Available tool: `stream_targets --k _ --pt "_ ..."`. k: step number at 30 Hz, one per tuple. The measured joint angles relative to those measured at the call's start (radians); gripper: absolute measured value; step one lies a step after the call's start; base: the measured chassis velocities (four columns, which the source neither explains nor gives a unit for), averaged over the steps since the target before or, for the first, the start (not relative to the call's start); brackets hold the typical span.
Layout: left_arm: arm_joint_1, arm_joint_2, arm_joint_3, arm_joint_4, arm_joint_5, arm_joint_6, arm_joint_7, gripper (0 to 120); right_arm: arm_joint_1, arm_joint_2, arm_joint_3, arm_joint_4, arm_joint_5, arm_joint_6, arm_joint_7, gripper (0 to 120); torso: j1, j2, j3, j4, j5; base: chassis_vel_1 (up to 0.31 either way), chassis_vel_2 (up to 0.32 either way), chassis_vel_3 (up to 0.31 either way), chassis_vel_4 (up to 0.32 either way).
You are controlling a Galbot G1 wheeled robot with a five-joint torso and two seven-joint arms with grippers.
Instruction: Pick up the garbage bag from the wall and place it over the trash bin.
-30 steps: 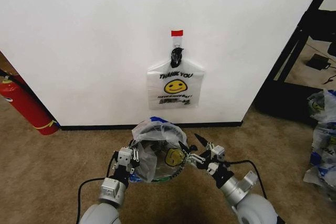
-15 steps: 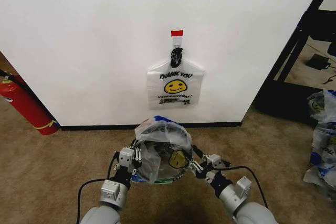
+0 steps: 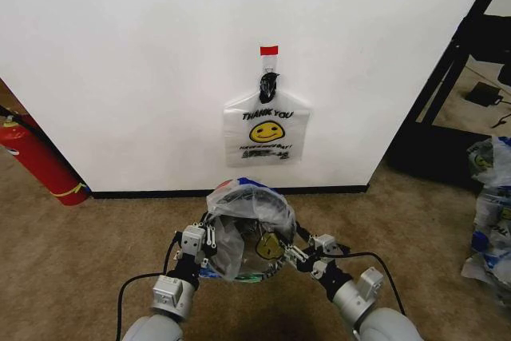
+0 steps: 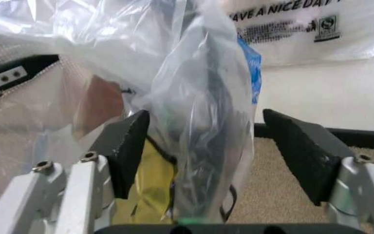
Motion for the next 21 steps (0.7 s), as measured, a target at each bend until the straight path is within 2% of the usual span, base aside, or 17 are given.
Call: stream_targets --k 4,5,11,12,18,21 --pt "0.004 0.002 0.001 -0.006 0.0 0.0 0.002 0 0.02 -0.003 0.0 -0.005 0.01 -0.019 -0.002 52 0.0 0.0 0.0 0.0 0.0001 0.0 0.0 0.0 0.0" --pt "0.004 0.002 0.001 -0.006 0.0 0.0 0.002 0 0.02 -0.003 0.0 -0.005 0.01 -0.019 -0.002 52 0.0 0.0 0.0 0.0 0.0001 0.0 0.0 0.0 0.0" --pt "0.004 0.003 0.0 -0.01 0.0 -0.004 0.007 0 0.041 -0.006 -0.001 -0.011 0.009 -0.029 -0.017 24 0.0 0.0 0.0 0.0 0.0 0.0 0.0 0.0 0.0" --pt "0.004 0.003 0.0 -0.01 0.0 -0.004 0.007 0 0.041 -0.006 -0.001 -0.011 0.009 -0.029 -0.017 24 0.0 0.0 0.0 0.0 0.0 0.0 0.0 0.0 0.0" --pt "0.003 -0.005 0.0 0.01 0.053 -0.052 0.03 0 0.063 0.004 -0.001 -0.033 -0.007 0.046 -0.034 1 0.0 0.0 0.0 0.0 0.0 0.0 0.0 0.0 0.0" --pt "0.001 -0.009 -0.002 0.028 0.087 -0.079 0.037 0 0.067 0.011 -0.007 -0.043 -0.012 0.086 -0.04 1 0.0 0.0 0.0 0.0 0.0 0.0 0.0 0.0 0.0"
